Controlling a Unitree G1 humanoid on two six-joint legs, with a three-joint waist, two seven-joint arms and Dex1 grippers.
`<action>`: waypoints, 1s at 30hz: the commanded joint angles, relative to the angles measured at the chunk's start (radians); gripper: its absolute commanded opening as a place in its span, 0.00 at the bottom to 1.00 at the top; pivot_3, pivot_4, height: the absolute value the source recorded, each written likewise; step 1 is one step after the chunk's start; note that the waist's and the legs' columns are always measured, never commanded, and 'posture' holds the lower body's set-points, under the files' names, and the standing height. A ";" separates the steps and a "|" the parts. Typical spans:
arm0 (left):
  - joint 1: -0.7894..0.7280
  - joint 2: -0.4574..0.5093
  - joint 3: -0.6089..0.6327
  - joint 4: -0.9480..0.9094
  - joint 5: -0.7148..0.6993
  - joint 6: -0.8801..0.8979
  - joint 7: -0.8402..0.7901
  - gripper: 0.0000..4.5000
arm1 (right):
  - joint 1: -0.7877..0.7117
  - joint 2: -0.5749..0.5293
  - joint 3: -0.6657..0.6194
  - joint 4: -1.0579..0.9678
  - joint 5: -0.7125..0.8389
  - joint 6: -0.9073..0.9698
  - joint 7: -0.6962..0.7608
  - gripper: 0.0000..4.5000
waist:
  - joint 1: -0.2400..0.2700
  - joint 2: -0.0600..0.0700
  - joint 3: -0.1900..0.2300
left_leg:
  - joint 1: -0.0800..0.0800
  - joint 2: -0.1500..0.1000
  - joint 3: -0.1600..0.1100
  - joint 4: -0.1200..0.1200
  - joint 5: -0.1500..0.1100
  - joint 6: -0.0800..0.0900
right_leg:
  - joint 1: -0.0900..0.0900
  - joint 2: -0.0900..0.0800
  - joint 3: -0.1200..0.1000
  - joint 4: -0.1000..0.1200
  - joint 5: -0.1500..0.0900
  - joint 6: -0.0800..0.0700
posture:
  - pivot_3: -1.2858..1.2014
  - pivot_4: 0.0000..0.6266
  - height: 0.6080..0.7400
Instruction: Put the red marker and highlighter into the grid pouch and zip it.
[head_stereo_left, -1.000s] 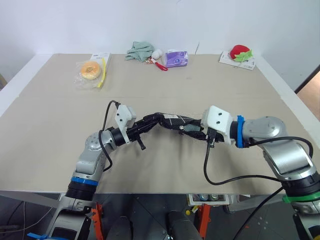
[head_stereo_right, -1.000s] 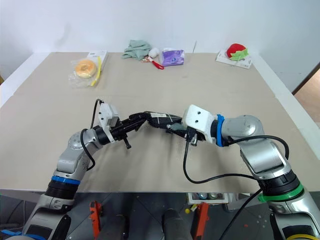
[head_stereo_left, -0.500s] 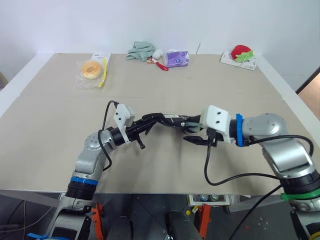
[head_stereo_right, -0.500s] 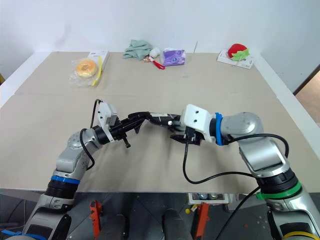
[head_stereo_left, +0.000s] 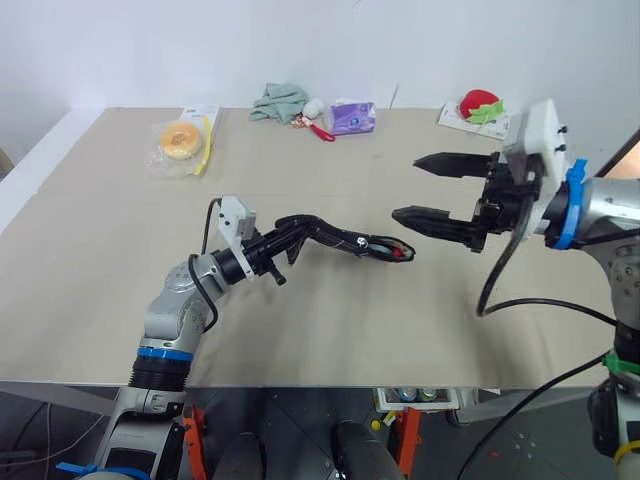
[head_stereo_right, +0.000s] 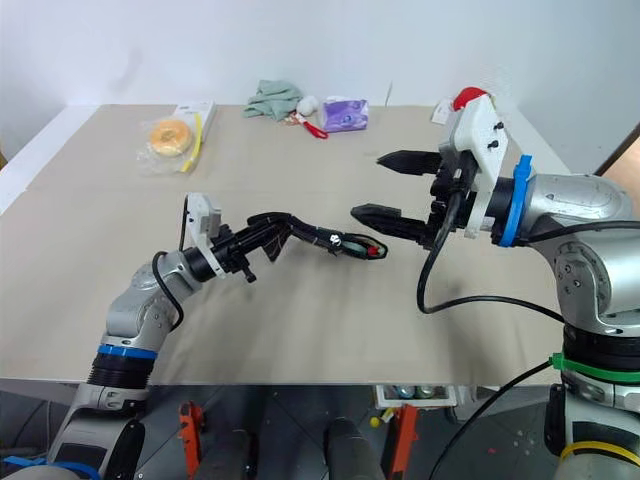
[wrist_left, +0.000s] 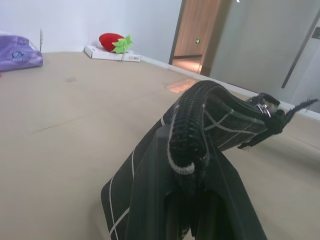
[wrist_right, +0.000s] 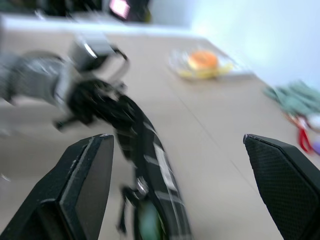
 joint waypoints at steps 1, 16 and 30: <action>-0.018 0.001 0.006 -0.027 -0.021 0.012 -0.009 0.00 | 0.033 -0.020 0.062 -0.069 -0.052 -0.059 0.002 0.99 | 0.000 0.000 0.000 | 0.000 0.000 0.000 0.000 0.000 0.000 | 0.000 0.000 0.000 0.000 0.000 0.000 | 0.52 0.24 0.99; -0.007 -0.005 0.002 -0.053 -0.031 0.039 0.003 0.00 | 0.079 0.011 0.221 -0.034 -0.231 -0.233 -0.009 0.31 | 0.000 0.000 0.000 | 0.000 0.000 0.000 0.000 0.000 0.000 | -0.001 0.000 0.000 0.000 0.000 0.000 | 0.52 0.24 0.99; 0.006 0.000 0.004 -0.053 -0.027 0.031 0.003 0.00 | 0.147 -0.108 0.027 0.109 -0.222 -0.248 0.026 0.01 | 0.003 0.000 0.000 | 0.000 0.000 0.000 0.000 0.000 0.000 | 0.000 0.000 0.000 0.000 0.000 0.000 | 0.52 0.24 0.99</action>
